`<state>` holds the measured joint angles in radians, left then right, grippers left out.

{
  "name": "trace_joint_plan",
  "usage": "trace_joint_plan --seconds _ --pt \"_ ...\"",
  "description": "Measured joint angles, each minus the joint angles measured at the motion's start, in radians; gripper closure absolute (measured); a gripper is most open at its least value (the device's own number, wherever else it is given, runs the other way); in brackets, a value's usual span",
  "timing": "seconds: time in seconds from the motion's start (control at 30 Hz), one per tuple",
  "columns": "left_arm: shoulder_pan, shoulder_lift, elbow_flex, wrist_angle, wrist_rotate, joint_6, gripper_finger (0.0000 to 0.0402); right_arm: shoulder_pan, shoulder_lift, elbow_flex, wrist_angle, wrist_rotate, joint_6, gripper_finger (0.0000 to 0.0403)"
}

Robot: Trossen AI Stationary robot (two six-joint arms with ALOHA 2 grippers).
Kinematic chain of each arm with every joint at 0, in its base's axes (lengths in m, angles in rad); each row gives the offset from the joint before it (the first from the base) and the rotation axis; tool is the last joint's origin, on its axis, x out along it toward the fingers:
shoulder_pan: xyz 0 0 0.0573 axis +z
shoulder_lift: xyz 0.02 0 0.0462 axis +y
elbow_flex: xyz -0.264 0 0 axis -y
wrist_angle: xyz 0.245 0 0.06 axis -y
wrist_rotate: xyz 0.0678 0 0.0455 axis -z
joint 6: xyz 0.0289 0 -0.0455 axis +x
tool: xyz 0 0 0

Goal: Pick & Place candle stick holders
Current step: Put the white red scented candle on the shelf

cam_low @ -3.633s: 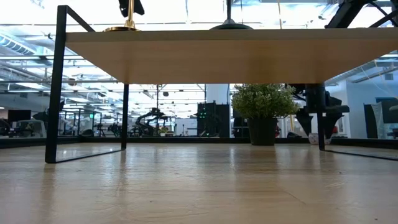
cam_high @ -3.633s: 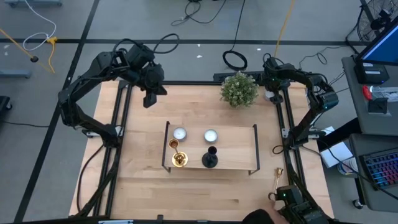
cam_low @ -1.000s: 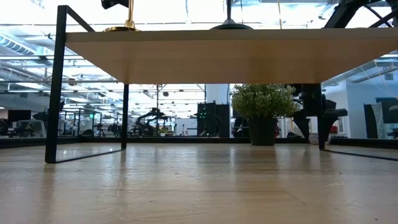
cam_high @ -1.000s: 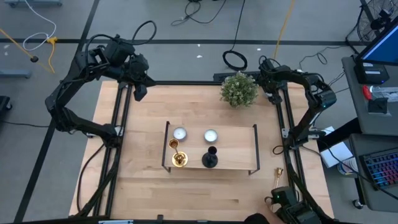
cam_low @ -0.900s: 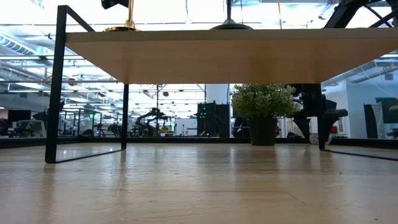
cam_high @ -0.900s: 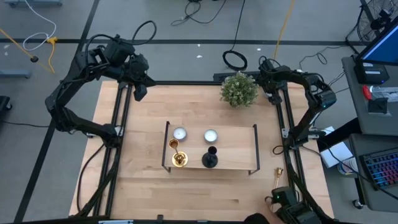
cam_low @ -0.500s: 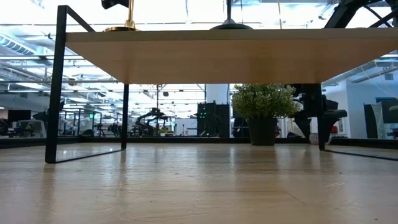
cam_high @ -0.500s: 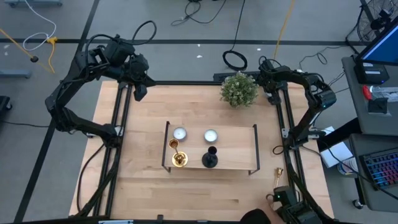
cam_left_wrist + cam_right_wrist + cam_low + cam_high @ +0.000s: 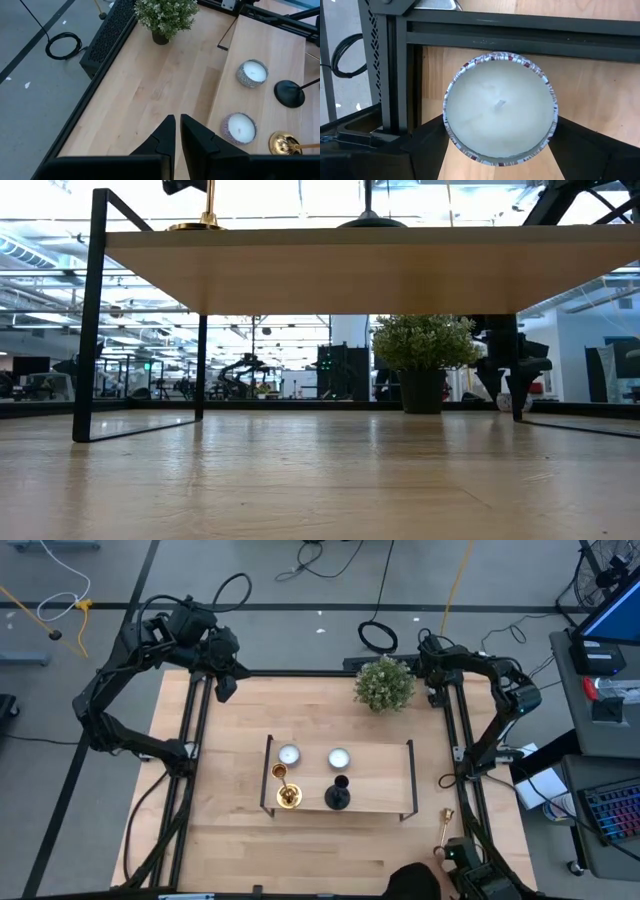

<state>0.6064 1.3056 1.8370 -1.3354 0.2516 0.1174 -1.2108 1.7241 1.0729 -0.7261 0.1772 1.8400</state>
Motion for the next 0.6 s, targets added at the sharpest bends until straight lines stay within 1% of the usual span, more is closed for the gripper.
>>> trace_joint_plan --seconds 0.6 --pt "0.000 0.000 0.000 -0.013 -0.016 -0.043 0.0371 -0.018 -0.001 -0.007 0.008 -0.001 -0.010 0.0092"
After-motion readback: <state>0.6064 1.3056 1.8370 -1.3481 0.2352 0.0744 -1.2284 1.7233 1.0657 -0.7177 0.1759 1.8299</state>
